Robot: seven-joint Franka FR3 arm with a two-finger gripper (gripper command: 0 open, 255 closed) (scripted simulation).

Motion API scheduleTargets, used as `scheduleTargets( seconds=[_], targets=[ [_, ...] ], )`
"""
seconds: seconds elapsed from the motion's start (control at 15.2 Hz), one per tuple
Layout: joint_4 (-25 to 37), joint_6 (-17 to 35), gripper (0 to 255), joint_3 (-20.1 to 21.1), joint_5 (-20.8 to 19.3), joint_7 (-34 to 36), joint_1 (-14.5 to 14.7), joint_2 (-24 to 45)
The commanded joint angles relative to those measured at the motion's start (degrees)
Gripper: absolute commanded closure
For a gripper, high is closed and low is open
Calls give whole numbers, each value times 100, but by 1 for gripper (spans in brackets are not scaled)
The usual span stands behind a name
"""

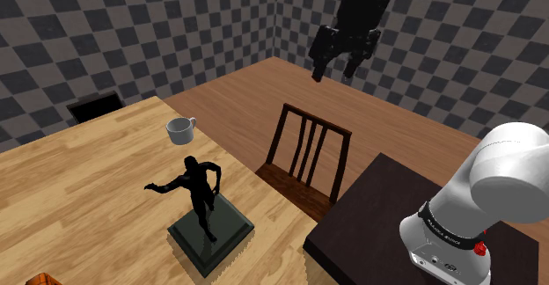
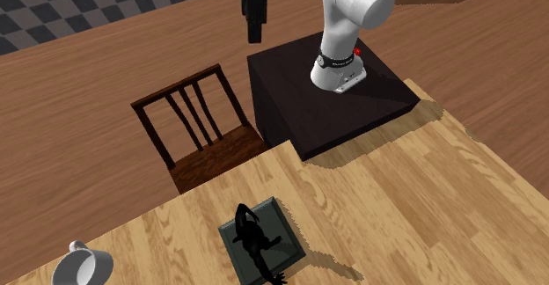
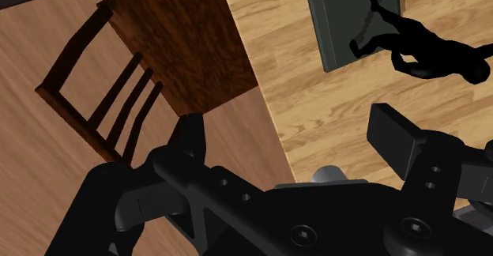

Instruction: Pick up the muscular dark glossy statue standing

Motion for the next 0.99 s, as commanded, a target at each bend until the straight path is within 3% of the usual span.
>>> scheduleTargets(
  seconds=[0.0, 0.53, 0.92],
  targets=[
    [-34, 247, 0, 266, 142, 357, 16, 182],
    [341, 1209, 0, 1340, 371, 1766, -82, 1384],
    [957, 1876, 0, 2153, 28, 2992, -285, 2616]
  ],
)
